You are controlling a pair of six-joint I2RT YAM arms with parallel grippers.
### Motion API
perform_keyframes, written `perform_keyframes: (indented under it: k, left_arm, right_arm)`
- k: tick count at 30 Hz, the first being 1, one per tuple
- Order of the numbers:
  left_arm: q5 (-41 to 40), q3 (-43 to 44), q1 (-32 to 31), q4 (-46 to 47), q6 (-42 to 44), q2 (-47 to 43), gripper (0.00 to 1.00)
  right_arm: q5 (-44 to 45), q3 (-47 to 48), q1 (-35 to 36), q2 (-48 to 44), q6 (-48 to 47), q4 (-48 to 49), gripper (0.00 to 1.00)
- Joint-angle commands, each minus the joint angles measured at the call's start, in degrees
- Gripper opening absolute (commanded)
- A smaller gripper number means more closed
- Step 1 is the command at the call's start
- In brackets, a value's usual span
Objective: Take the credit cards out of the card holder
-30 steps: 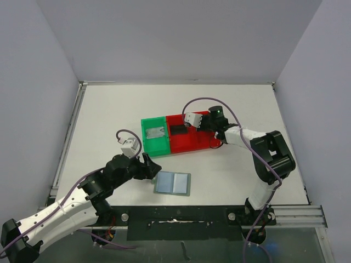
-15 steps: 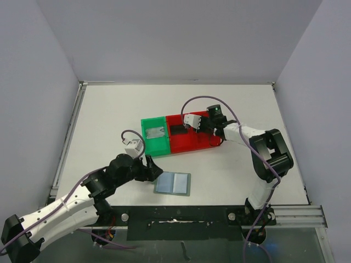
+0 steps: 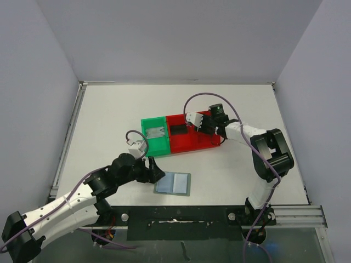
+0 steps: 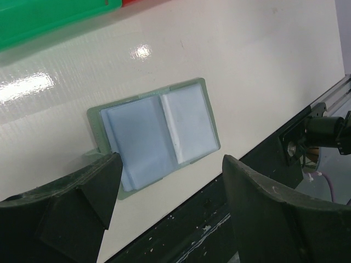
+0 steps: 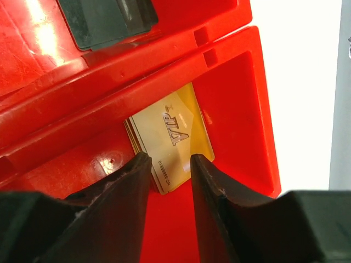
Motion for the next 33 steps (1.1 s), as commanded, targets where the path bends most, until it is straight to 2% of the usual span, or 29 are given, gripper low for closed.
perform_keyframes:
  k: [1, 6, 8, 10, 11, 13, 15, 17, 18, 22, 24, 26, 30, 33]
  left_arm:
    - [2.2, 2.5, 0.3, 3.7, -0.1, 1.1, 0.73]
    - [2.4, 3.2, 0.4, 2.6, -0.4, 3.4, 0.74]
    - [2.3, 3.5, 0.3, 2.0, -0.3, 4.4, 0.73]
    - [2.2, 3.8, 0.3, 1.5, -0.6, 5.9, 0.73]
    - [2.3, 3.8, 0.3, 1.6, -0.6, 6.7, 0.73]
    - [2.8, 3.6, 0.3, 2.7, -1.0, 8.6, 0.73]
    - [3.2, 2.9, 0.3, 4.8, -1.8, 10.5, 0.73]
    - [3.1, 2.5, 0.3, 6.6, -3.0, 12.7, 0.73]
    - [3.1, 2.4, 0.3, 7.2, -3.4, 13.8, 0.73]
    - [3.6, 2.4, 0.1, 8.8, -5.0, 17.8, 0.71]
    - [3.6, 2.3, -0.1, 8.9, -5.9, 18.6, 0.71]
    - [2.7, 2.4, -0.4, 8.6, -6.3, 19.1, 0.70]
    - [1.2, 4.5, -1.4, 5.4, -7.0, 18.8, 0.69]
    - [-1.9, 7.1, -4.2, 3.8, -8.3, 16.4, 0.69]
  right_arm:
    - [-1.9, 1.5, -0.9, -4.6, 4.1, 4.1, 0.37]
    - [-1.4, -2.0, -1.2, -12.0, 11.0, 10.4, 0.44]
    - [0.9, -3.2, -1.2, -16.0, 19.8, 13.5, 0.49]
    - [4.4, -3.6, -1.1, -20.0, 33.6, 14.1, 0.52]
    - [6.0, -3.7, -0.9, -21.8, 41.9, 13.0, 0.56]
    - [8.2, -3.4, -0.8, -24.9, 61.1, 6.6, 0.62]
    - [5.3, -4.0, -1.1, -26.7, 77.2, -1.7, 0.59]
    - [0.9, -9.8, 0.9, -29.6, 86.2, -1.3, 0.55]
    - [1.0, -13.6, 3.1, -33.0, 89.4, 1.1, 0.55]
    - [10.6, -26.0, 12.6, -43.1, 102.7, 5.4, 0.55]
    - [12.1, -31.3, 16.4, -46.1, 107.6, 11.4, 0.52]
    - [14.0, -33.7, 20.2, -46.5, 109.2, 15.0, 0.49]
    - [17.4, -31.9, 26.6, -42.6, 109.8, 11.2, 0.46]
    - [17.8, -33.9, 29.9, -39.8, 111.8, 15.9, 0.43]
